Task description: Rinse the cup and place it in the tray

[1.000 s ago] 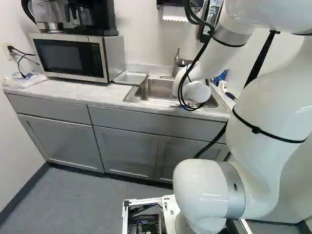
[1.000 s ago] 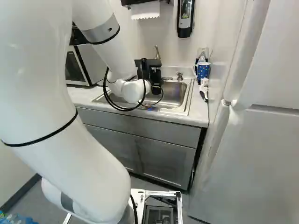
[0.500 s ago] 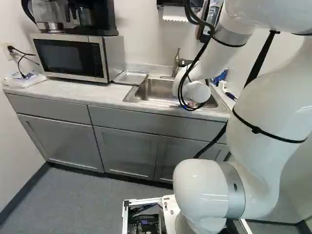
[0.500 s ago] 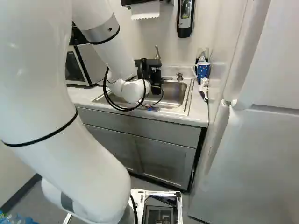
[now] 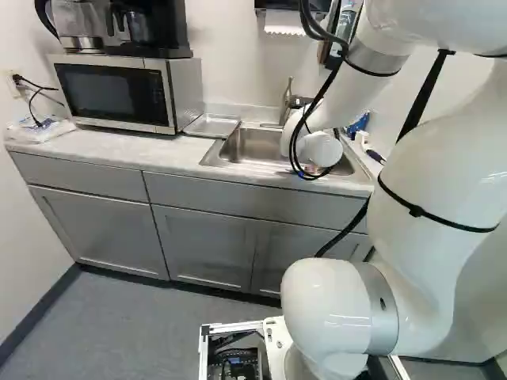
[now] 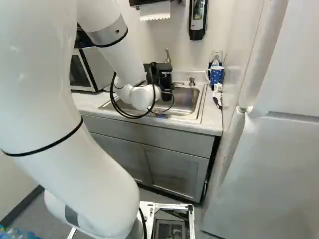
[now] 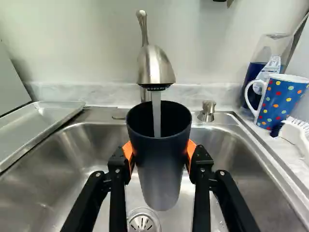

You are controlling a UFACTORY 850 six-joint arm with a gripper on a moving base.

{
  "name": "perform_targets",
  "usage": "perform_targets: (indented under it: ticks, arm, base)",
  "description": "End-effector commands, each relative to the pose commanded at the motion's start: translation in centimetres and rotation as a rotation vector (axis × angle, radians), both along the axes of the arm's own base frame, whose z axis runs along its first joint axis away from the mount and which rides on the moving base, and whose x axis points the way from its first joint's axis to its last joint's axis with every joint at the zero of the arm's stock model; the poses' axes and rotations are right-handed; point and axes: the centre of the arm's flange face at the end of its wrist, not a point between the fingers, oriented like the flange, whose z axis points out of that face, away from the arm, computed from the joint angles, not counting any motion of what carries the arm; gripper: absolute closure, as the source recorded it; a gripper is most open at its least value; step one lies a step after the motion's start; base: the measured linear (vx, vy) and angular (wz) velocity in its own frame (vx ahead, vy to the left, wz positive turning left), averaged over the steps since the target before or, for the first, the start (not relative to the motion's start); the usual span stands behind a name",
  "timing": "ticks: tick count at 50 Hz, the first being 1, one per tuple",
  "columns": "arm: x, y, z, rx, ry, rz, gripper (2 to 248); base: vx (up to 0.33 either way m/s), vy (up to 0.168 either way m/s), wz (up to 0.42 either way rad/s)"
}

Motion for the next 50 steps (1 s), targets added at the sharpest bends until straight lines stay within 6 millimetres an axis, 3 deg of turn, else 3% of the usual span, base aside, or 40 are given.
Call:
perform_targets:
  ticks: [50]
  arm:
    - [0.0,0.0,0.0,0.0,0.0,0.0,127]
  base:
    - [0.0,0.0,0.0]
